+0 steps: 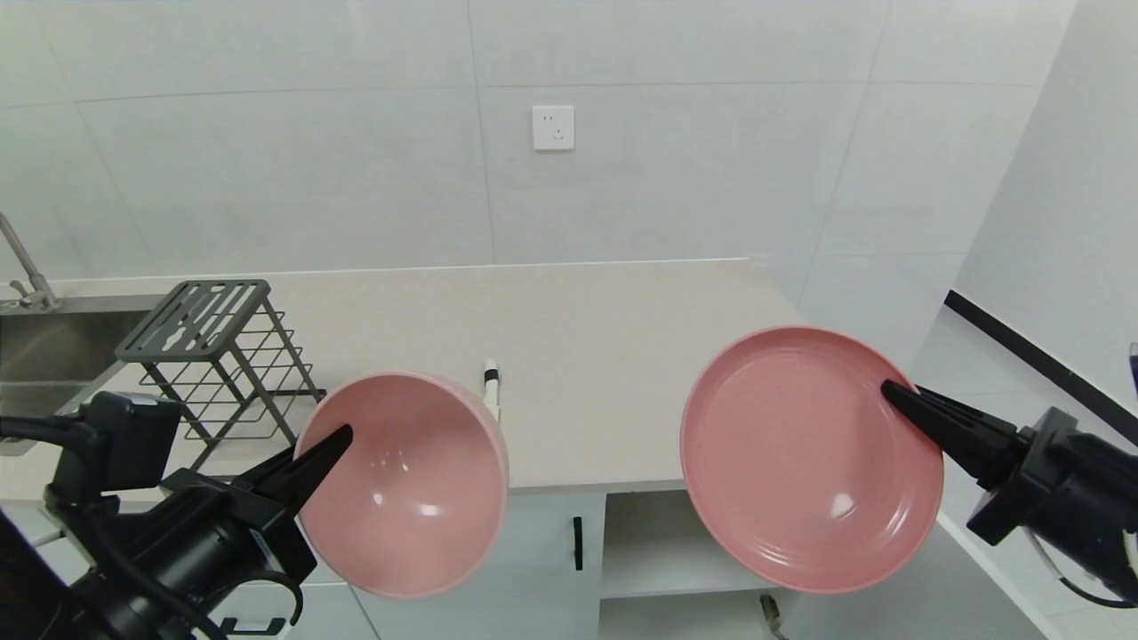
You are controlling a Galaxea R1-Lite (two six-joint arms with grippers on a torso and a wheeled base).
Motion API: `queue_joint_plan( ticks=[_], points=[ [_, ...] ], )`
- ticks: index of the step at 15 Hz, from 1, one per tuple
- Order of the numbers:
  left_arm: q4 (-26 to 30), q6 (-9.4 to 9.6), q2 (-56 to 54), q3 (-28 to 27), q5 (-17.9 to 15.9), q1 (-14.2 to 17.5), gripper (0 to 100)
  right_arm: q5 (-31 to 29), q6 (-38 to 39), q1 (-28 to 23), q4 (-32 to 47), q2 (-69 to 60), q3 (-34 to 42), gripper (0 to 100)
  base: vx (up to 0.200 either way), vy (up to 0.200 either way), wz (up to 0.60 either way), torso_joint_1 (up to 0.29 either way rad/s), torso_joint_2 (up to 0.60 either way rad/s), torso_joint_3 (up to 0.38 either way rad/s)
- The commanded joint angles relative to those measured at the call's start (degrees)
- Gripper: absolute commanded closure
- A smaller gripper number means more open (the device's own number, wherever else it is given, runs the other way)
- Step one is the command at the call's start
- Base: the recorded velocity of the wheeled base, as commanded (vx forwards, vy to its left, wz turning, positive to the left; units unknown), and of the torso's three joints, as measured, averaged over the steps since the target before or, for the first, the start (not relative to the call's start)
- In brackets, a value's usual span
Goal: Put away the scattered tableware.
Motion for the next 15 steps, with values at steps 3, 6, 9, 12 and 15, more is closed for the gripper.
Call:
queue_joint_plan(
  ticks=[3,6,9,12,15],
  points=[
    [0.07,0.01,0.15,0.0,0.01,-0.06,100,0.03,0.01,0.04,-0.09,0.07,0.01,100,0.0,0.0,0.0,-0.23,0.45,0.224],
    [0.07,0.01,0.15,0.0,0.01,-0.06,100,0.03,-0.07,0.22,-0.09,0.07,0.01,100,0.0,0.0,0.0,-0.281,0.55,0.268],
    [0.07,0.01,0.07,0.0,0.01,-0.06,100,0.03,0.01,0.48,-0.09,0.07,0.01,100,0.0,0.0,0.0,-0.277,0.55,0.276],
    [0.34,0.1,-1.08,0.0,0.01,-0.14,100,0.03,-0.07,0.48,-0.09,0.16,0.01,100,0.0,0.0,0.0,-0.268,0.53,0.258],
    [1.04,0.1,-1.87,0.0,-0.07,-0.14,100,0.03,-0.07,0.48,-0.09,0.25,0.01,100,0.0,0.0,0.0,-0.258,0.51,0.248]
  ],
)
